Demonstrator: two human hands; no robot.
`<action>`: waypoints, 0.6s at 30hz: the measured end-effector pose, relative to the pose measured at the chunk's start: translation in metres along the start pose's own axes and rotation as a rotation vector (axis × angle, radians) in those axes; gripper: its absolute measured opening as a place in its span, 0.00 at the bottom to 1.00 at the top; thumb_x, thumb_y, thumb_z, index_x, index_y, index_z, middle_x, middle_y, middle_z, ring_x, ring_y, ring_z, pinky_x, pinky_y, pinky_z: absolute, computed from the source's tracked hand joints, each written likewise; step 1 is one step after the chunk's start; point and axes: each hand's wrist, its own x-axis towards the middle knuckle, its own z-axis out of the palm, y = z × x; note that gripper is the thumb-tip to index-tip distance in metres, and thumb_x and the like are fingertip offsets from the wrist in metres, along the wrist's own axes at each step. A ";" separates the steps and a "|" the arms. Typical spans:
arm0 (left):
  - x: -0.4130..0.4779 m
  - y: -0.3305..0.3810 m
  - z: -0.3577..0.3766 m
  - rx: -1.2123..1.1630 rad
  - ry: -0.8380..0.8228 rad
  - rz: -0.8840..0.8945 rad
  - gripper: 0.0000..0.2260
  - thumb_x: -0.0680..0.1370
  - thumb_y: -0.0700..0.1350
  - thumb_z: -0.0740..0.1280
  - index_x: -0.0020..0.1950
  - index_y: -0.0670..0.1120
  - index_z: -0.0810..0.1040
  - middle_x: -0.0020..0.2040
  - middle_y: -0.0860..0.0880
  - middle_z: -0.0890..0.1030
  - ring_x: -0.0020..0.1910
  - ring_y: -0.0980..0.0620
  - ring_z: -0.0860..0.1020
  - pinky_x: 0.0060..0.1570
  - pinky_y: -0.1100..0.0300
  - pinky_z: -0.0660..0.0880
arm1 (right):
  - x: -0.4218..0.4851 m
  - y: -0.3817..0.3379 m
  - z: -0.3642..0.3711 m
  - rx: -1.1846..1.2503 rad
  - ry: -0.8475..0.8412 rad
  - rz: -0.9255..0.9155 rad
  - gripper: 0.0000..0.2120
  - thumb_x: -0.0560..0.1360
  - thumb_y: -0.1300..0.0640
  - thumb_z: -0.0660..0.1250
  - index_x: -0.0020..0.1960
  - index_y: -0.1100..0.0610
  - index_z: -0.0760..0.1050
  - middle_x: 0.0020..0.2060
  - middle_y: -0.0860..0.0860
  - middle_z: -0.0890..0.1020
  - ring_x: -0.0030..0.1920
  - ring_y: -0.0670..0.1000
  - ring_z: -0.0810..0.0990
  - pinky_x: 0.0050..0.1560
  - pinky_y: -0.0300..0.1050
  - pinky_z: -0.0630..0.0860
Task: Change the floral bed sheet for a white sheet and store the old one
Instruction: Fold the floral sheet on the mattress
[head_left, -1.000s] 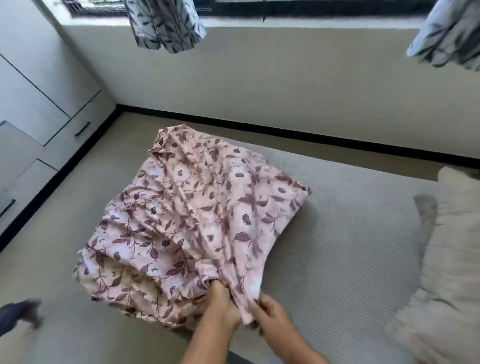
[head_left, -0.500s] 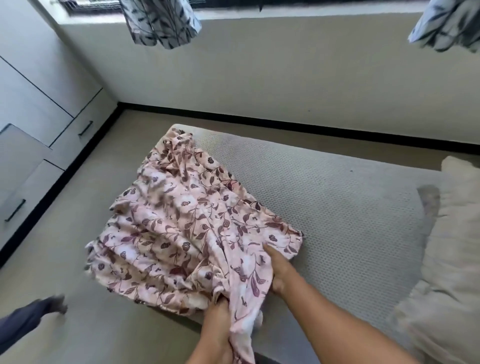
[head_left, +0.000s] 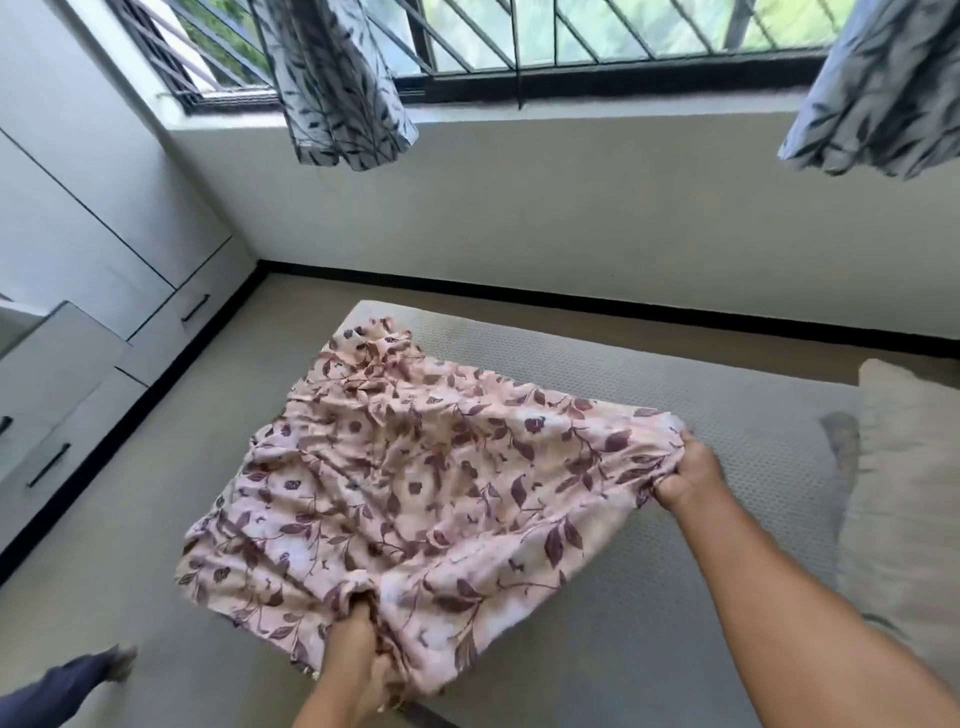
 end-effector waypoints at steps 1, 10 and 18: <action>0.002 0.013 0.003 -0.026 -0.054 0.004 0.15 0.85 0.46 0.59 0.54 0.34 0.76 0.37 0.39 0.76 0.33 0.46 0.77 0.38 0.54 0.76 | -0.007 -0.019 -0.005 0.018 0.043 -0.067 0.26 0.85 0.48 0.51 0.74 0.63 0.71 0.68 0.66 0.76 0.68 0.69 0.74 0.70 0.68 0.68; -0.113 0.185 0.168 -0.215 -0.869 0.381 0.16 0.84 0.48 0.55 0.45 0.49 0.80 0.42 0.49 0.82 0.44 0.49 0.79 0.53 0.44 0.75 | -0.177 -0.172 -0.119 0.441 -0.079 -0.513 0.30 0.84 0.45 0.56 0.81 0.57 0.59 0.78 0.60 0.64 0.67 0.62 0.78 0.53 0.68 0.80; -0.161 0.203 0.190 -0.264 -1.154 0.356 0.11 0.74 0.46 0.72 0.56 0.47 0.81 0.54 0.45 0.83 0.53 0.45 0.81 0.57 0.41 0.79 | -0.263 -0.096 -0.079 0.175 -0.158 -0.406 0.26 0.84 0.39 0.54 0.70 0.53 0.77 0.69 0.67 0.74 0.71 0.70 0.72 0.74 0.74 0.54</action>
